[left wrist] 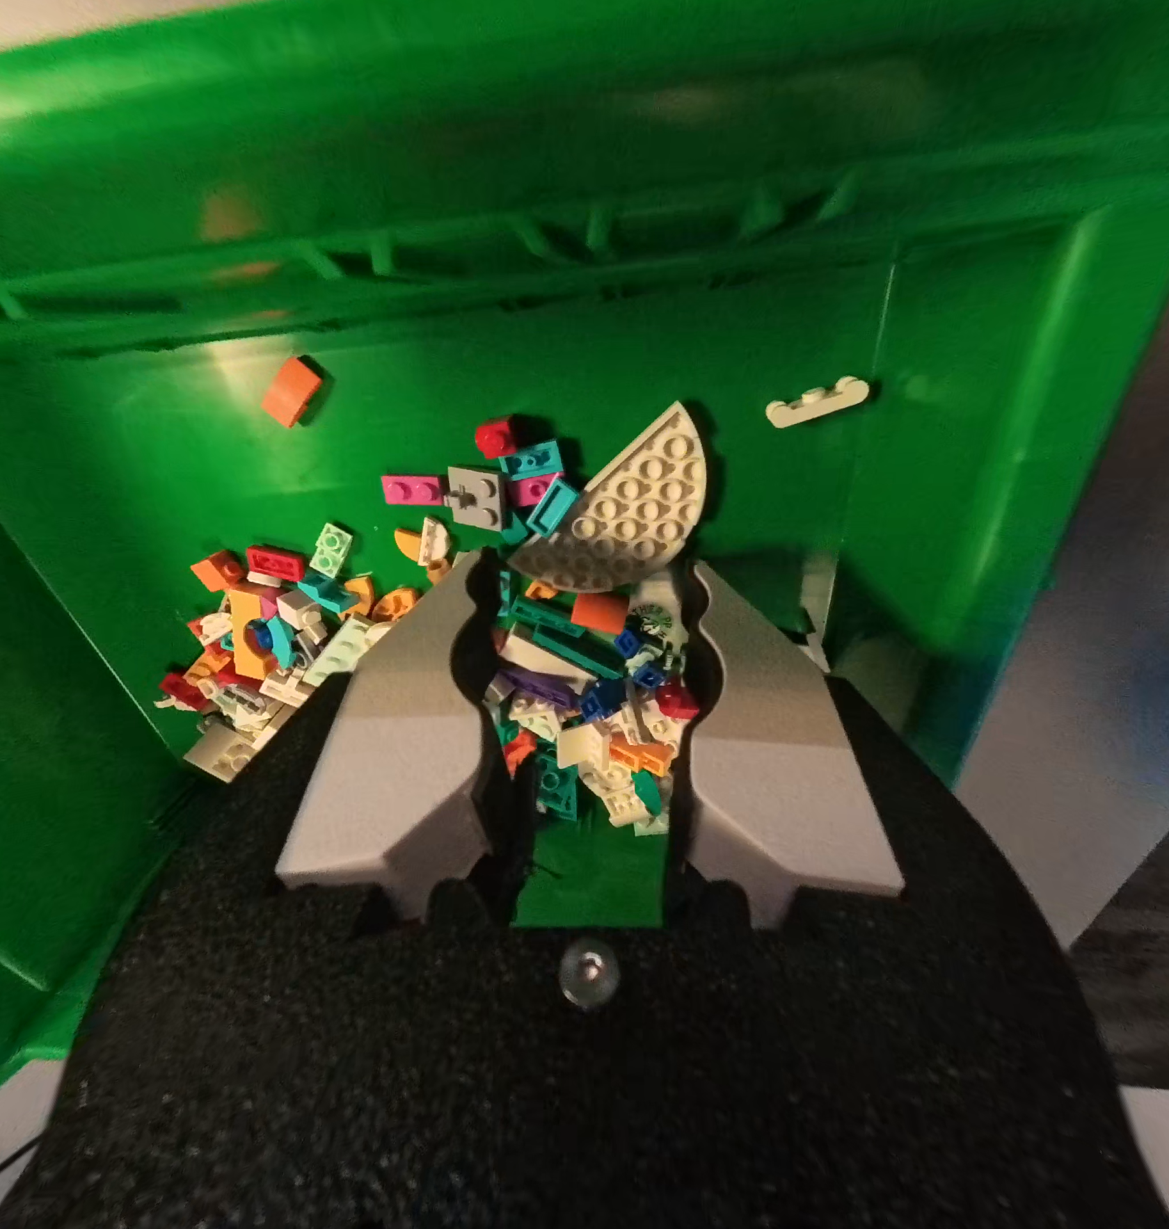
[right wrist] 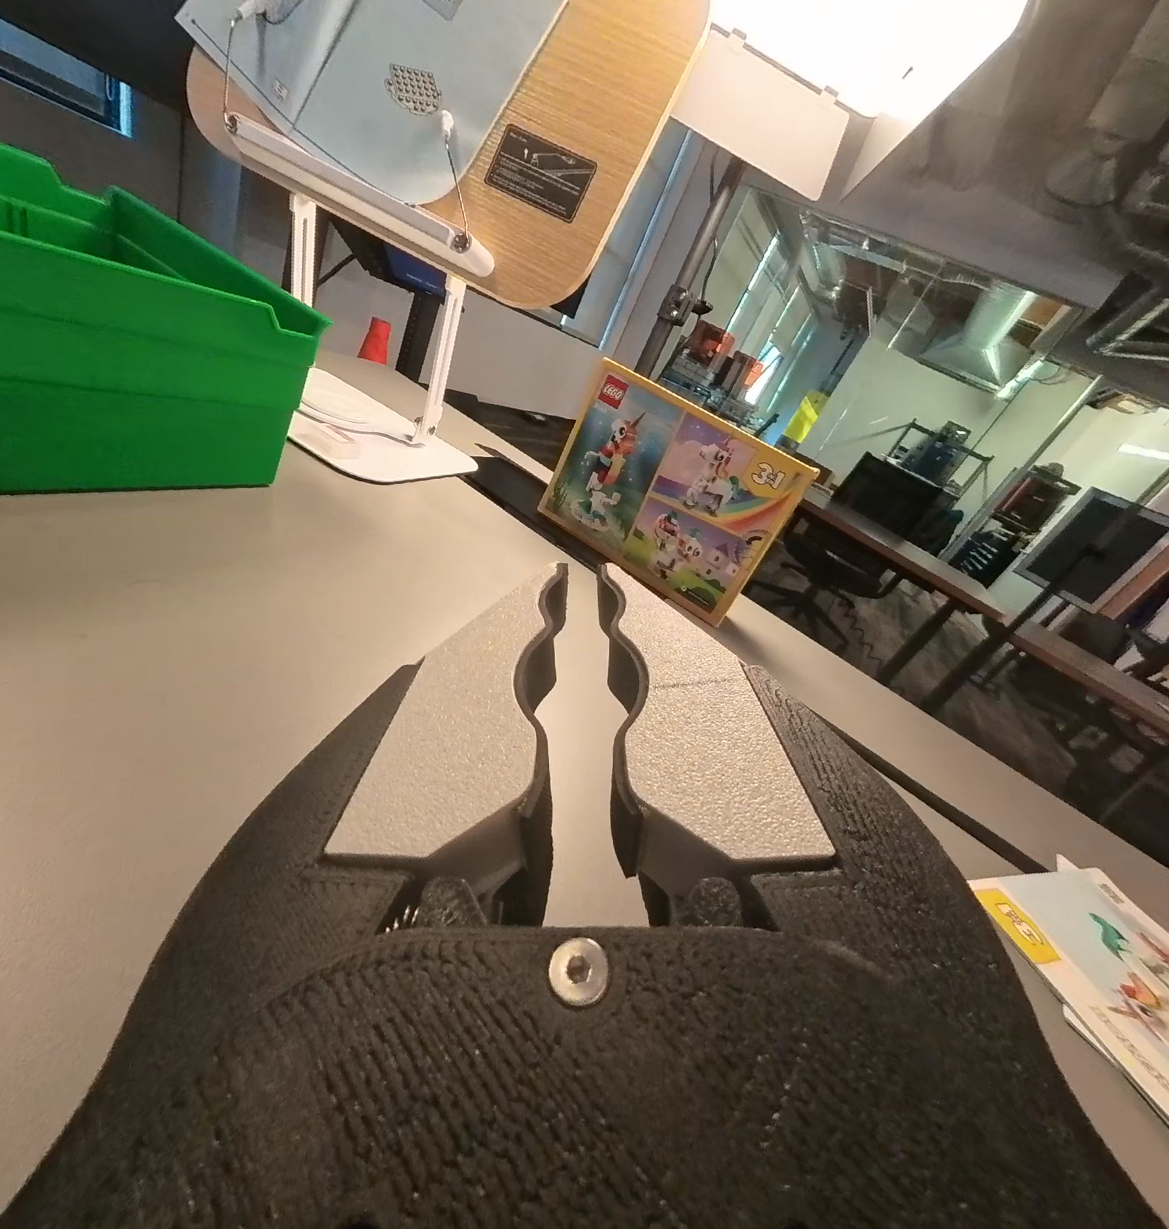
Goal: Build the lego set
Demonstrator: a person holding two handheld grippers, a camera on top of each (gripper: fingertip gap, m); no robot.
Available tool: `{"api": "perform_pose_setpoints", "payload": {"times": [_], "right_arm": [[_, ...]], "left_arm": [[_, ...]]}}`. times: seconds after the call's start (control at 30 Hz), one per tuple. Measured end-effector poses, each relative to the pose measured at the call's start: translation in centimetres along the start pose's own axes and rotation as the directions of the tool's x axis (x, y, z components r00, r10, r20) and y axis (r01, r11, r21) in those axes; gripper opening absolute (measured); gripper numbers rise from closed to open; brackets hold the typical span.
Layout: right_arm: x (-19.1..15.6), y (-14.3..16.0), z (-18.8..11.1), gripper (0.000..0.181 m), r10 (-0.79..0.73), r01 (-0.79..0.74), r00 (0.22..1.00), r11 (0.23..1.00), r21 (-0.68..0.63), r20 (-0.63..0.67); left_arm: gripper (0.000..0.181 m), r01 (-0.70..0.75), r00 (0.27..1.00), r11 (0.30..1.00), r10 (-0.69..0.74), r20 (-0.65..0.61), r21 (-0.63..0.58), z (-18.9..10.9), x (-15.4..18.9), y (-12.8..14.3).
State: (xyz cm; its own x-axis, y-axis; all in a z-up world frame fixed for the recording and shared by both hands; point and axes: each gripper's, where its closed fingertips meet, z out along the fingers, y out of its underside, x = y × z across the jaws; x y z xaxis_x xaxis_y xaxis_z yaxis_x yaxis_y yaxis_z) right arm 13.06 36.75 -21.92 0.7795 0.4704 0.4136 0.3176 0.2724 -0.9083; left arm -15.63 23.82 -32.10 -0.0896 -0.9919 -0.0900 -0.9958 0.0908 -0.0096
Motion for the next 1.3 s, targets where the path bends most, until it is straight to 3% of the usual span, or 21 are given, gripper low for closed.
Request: {"api": "perform_pose_setpoints", "payload": {"times": [0.17,0.3,0.5,0.77,1.03,1.3], "right_arm": [[0.0,0.0,0.0,0.007,0.002,-0.002,1.000,1.000,0.002,0.002],[0.0,0.0,0.0,0.007,0.002,-0.002,1.000,1.000,0.001,0.004],[-0.1,0.0,0.0,0.007,-0.001,0.001,1.000,1.000,-0.001,0.007],[-0.1,0.0,0.0,0.007,0.000,0.000,1.000,1.000,-0.002,0.007],[-0.1,0.1,0.1,0.007,-0.005,0.005,1.000,1.000,-0.004,0.008],[0.2,0.1,0.1,0.009,0.015,-0.015,1.000,1.000,-0.003,-0.006]], "left_arm": [[0.044,0.029,0.998,0.999,-0.030,-0.049,-0.021,0.1,0.8,0.2],[0.051,0.068,0.993,0.997,-0.072,-0.089,-0.044,-0.1,2.0,0.6],[0.052,0.067,0.994,0.997,-0.063,-0.091,0.040,-0.4,2.8,-0.7],[0.052,-0.086,0.996,0.991,0.088,-0.015,0.100,-1.3,2.6,-2.5],[0.041,-0.220,0.971,0.973,0.225,-0.079,0.063,-0.3,3.7,-2.7],[0.040,-0.308,0.950,0.951,0.308,-0.057,-0.004,0.0,3.2,-2.4]]}}
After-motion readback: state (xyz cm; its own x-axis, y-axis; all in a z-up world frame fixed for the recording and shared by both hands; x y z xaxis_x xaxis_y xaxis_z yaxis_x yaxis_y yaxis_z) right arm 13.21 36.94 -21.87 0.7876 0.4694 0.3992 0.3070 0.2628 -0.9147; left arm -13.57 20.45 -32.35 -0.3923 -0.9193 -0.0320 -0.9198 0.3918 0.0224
